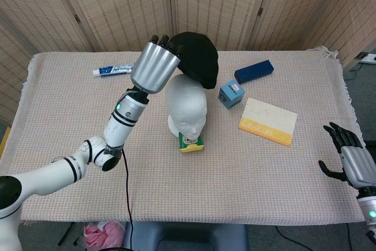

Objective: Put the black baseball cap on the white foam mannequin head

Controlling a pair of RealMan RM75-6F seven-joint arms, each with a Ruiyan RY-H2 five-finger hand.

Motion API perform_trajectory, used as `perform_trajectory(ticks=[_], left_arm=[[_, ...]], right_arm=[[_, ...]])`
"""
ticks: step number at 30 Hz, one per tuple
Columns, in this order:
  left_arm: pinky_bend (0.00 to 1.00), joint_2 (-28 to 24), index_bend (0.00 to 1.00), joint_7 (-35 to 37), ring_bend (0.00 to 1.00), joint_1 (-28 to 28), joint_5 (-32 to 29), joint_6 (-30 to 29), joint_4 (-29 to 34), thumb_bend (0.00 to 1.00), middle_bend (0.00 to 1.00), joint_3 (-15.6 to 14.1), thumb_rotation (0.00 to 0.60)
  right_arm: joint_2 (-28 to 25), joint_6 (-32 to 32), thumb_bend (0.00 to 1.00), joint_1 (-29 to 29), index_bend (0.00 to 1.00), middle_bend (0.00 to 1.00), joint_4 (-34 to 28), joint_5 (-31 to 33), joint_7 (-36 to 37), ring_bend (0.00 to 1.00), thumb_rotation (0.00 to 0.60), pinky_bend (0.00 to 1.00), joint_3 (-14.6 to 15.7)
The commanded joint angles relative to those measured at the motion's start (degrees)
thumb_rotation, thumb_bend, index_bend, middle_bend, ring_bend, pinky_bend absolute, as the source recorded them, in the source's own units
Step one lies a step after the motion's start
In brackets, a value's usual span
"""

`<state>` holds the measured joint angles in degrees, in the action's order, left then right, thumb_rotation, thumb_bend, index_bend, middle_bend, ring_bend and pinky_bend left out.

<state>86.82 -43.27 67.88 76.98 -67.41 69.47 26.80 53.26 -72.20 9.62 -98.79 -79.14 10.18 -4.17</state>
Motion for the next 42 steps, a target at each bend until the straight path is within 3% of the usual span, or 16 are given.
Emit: perform_trajectory(ticks=[1, 6, 18, 31, 42], left_arm=[[0.75, -2.51, 0.6, -7.06, 0.57, -2.17, -2.51, -1.91, 8.13, 0.47, 0.75, -0.9, 0.6], [0.75, -4.1, 0.6, -15.51, 0.57, -3.25, -5.46, -3.49, 16.88, 0.47, 0.75, -1.45, 0.6], [0.75, -6.5, 0.6, -27.26, 0.57, -5.85, -8.46, -9.42, 30.46, 0.47, 0.76, -3.44, 0.6], [0.75, -5.05, 0.61, -32.14, 0.57, -7.89, -7.3, -13.13, 39.94, 0.47, 0.76, -7.83, 0.6], [0.75, -2.02, 0.61, -34.97, 0.57, -9.38, -3.94, -14.86, 43.47, 0.47, 0.76, -11.57, 0.6]], right_arm=[[-0.34, -0.01, 0.29, -0.11, 0.0, 0.0, -0.18, -0.87, 0.74, 0.0, 0.6, 0.0, 0.32], [-0.79, -0.19, 0.29, -0.14, 0.0, 0.0, -0.54, -3.45, 1.83, 0.0, 0.6, 0.0, 1.19], [-1.47, -1.65, 0.29, -0.67, 0.0, 0.0, -0.49, -6.58, 3.89, 0.0, 0.6, 0.0, 2.22], [-2.03, -4.48, 0.29, -1.8, 0.0, 0.0, -0.54, -9.1, 5.4, 0.0, 0.6, 0.0, 3.01], [-2.38, -6.52, 0.29, -2.7, 0.0, 0.0, -0.37, -10.55, 6.44, 0.0, 0.6, 0.0, 3.56]])
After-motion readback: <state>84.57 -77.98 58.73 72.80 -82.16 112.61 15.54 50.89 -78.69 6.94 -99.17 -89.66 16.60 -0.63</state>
